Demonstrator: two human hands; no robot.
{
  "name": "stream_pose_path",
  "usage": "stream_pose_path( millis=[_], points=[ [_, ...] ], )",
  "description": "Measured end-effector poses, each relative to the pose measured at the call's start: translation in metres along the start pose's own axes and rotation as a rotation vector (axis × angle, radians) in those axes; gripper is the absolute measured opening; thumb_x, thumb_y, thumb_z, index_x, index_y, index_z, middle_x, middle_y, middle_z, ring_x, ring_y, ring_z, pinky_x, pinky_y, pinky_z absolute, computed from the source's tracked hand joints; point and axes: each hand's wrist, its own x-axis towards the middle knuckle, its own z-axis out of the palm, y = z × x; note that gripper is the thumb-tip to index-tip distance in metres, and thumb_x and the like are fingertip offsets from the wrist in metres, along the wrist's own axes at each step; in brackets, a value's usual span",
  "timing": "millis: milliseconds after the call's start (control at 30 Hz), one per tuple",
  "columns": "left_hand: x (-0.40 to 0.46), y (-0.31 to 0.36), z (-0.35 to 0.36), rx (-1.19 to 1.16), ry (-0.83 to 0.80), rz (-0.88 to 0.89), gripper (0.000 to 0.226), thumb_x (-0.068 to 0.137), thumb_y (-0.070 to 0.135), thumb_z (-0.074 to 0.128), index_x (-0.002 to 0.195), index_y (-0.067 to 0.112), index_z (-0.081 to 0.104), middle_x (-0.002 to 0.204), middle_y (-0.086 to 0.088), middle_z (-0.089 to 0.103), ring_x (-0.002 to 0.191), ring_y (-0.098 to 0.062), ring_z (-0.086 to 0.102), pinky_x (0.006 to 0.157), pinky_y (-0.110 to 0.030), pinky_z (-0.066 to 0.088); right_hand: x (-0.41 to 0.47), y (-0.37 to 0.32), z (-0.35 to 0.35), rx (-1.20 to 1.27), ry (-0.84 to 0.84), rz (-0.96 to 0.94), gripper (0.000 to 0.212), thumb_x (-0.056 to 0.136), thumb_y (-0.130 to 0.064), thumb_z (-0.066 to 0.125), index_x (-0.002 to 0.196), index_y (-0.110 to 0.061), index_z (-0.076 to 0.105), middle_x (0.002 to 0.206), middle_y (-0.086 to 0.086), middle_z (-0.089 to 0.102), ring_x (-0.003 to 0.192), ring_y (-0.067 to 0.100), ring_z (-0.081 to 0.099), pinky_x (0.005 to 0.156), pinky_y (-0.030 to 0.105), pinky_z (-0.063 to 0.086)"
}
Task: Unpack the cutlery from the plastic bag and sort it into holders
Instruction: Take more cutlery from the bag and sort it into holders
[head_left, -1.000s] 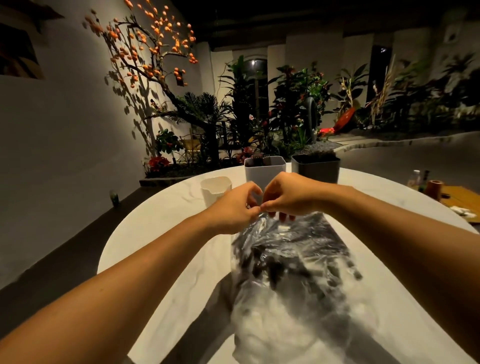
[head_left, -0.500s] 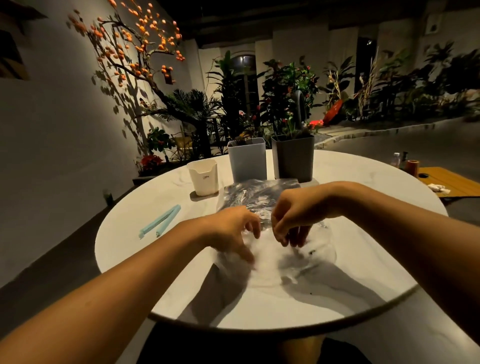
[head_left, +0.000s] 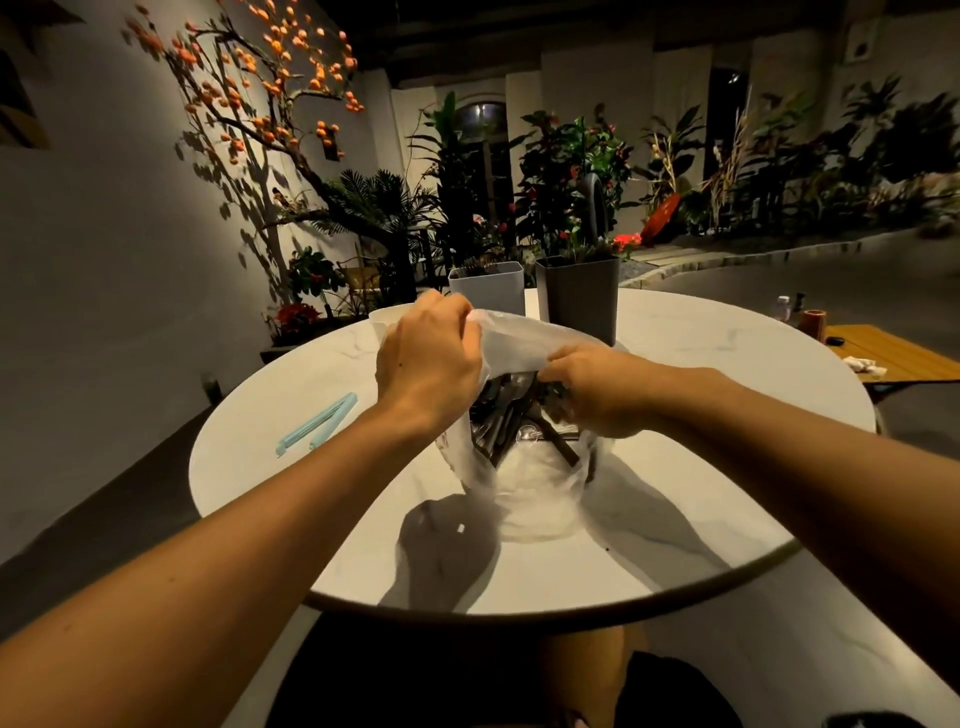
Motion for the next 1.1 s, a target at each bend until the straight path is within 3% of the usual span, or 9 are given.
stream_pose_path(
  millis=[200,300,433,533,633,767,900,1000,1100],
  points=[
    [0.001,-0.003,0.004,-0.097,0.020,0.062,0.022,0.104,0.027,0.045,0.102,0.015,0.063,0.095,0.003,0.053,0.085,-0.018,0.050,0.070,-0.032,0.037,0.008,-0.018,0.013,0.017,-0.148,0.051,0.015,0.098,-0.019,0.051,0.106,-0.010,0.061,0.105,0.009,0.061,0.095,0.024,0.058,0.073,0.030,0.048],
    [-0.003,-0.009,0.010,-0.117,-0.037,0.093,0.014,0.101,0.023,0.047,0.100,0.016,0.059,0.096,0.000,0.055,0.086,-0.019,0.051,0.073,-0.036,0.045,0.019,-0.027,0.034,0.030,-0.159,0.048,0.048,0.101,-0.036,0.048,0.147,-0.025,0.041,0.146,0.009,0.044,0.125,0.027,0.047,0.102,0.038,0.041],
    [-0.010,-0.016,0.016,-0.198,-0.014,0.103,0.020,0.093,0.022,0.056,0.112,0.014,0.052,0.102,-0.003,0.052,0.087,-0.017,0.050,0.075,-0.038,0.053,0.030,-0.041,0.055,-0.024,-0.179,-0.109,0.055,0.103,-0.048,0.037,0.154,-0.041,0.020,0.164,-0.004,0.012,0.147,0.030,0.016,0.121,0.047,0.017],
    [-0.017,-0.019,0.005,-0.138,0.144,0.589,0.021,0.084,0.014,0.054,0.104,0.009,0.048,0.099,-0.016,0.054,0.088,-0.027,0.050,0.074,-0.037,0.045,0.027,-0.042,0.055,-0.011,-0.232,-0.154,0.044,0.104,-0.050,0.030,0.146,-0.038,0.037,0.157,-0.004,0.026,0.140,0.025,0.026,0.116,0.042,0.022],
    [-0.021,-0.026,0.003,0.118,-0.082,0.970,0.018,0.084,0.013,0.049,0.094,0.007,0.063,0.099,-0.017,0.063,0.090,-0.032,0.056,0.079,-0.037,0.043,0.014,-0.038,0.042,0.109,-0.127,-0.127,0.018,0.102,-0.040,0.045,0.104,-0.025,0.054,0.115,0.002,0.053,0.089,0.015,0.048,0.083,0.030,0.038],
    [-0.015,-0.042,0.015,0.280,-0.195,0.791,0.021,0.084,0.004,0.060,0.103,0.010,0.070,0.112,-0.011,0.067,0.108,-0.032,0.059,0.096,-0.043,0.045,0.012,-0.031,0.039,0.016,0.042,0.058,0.023,0.094,-0.046,0.058,0.098,-0.023,0.060,0.105,0.001,0.060,0.086,0.016,0.054,0.077,0.031,0.049],
    [-0.018,-0.036,0.018,0.281,-0.228,0.709,0.044,0.074,0.001,0.069,0.116,0.010,0.063,0.120,-0.013,0.064,0.114,-0.033,0.057,0.099,-0.042,0.046,0.012,-0.034,0.060,-0.050,0.204,0.172,0.065,0.088,-0.059,0.057,0.138,-0.021,0.041,0.133,0.007,0.054,0.113,0.026,0.055,0.096,0.040,0.049],
    [-0.019,-0.031,0.021,0.279,-0.264,0.680,0.063,0.067,0.004,0.077,0.126,0.011,0.056,0.126,-0.013,0.060,0.117,-0.034,0.055,0.102,-0.042,0.046,0.018,-0.037,0.073,-0.064,0.177,0.271,0.081,0.087,-0.062,0.057,0.147,-0.017,0.027,0.141,0.013,0.044,0.122,0.032,0.049,0.100,0.044,0.044],
    [-0.019,-0.033,0.021,0.269,-0.356,0.591,0.081,0.074,0.025,0.079,0.143,0.012,0.039,0.141,-0.012,0.048,0.130,-0.030,0.043,0.114,-0.040,0.035,0.015,-0.035,0.066,-0.027,0.087,0.268,0.080,0.087,-0.066,0.054,0.147,-0.018,0.034,0.137,0.008,0.048,0.122,0.029,0.048,0.104,0.042,0.041]
  ],
)
